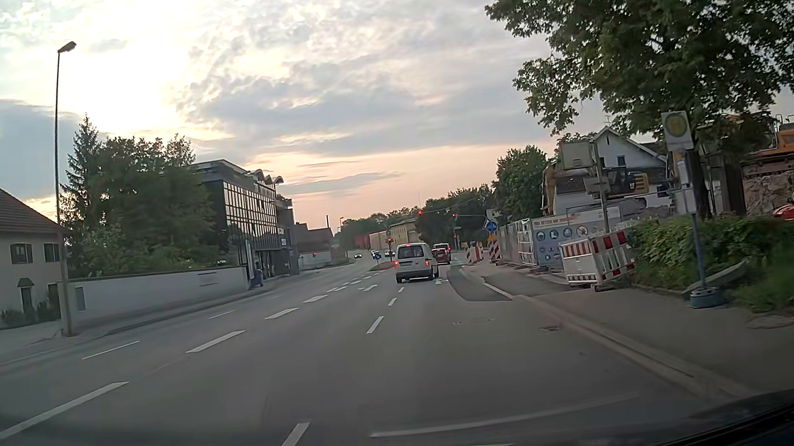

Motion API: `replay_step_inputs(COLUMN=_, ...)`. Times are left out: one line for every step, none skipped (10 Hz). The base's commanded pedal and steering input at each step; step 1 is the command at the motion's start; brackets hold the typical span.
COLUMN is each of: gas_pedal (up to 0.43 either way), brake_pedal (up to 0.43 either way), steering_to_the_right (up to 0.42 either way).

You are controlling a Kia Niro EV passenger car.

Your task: Follow the waypoints while adhering to traffic rules and regulations

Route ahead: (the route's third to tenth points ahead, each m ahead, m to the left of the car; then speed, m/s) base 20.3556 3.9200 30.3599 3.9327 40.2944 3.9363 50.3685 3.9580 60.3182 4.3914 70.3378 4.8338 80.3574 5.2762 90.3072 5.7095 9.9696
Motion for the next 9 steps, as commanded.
replay_step_inputs(gas_pedal=0.000, brake_pedal=0.037, steering_to_the_right=0.001)
replay_step_inputs(gas_pedal=0.000, brake_pedal=0.030, steering_to_the_right=0.001)
replay_step_inputs(gas_pedal=0.000, brake_pedal=0.024, steering_to_the_right=0.001)
replay_step_inputs(gas_pedal=0.000, brake_pedal=0.000, steering_to_the_right=0.001)
replay_step_inputs(gas_pedal=0.000, brake_pedal=0.000, steering_to_the_right=0.001)
replay_step_inputs(gas_pedal=0.000, brake_pedal=0.000, steering_to_the_right=0.001)
replay_step_inputs(gas_pedal=0.000, brake_pedal=0.000, steering_to_the_right=0.001)
replay_step_inputs(gas_pedal=0.000, brake_pedal=0.012, steering_to_the_right=0.001)
replay_step_inputs(gas_pedal=0.000, brake_pedal=0.037, steering_to_the_right=0.001)
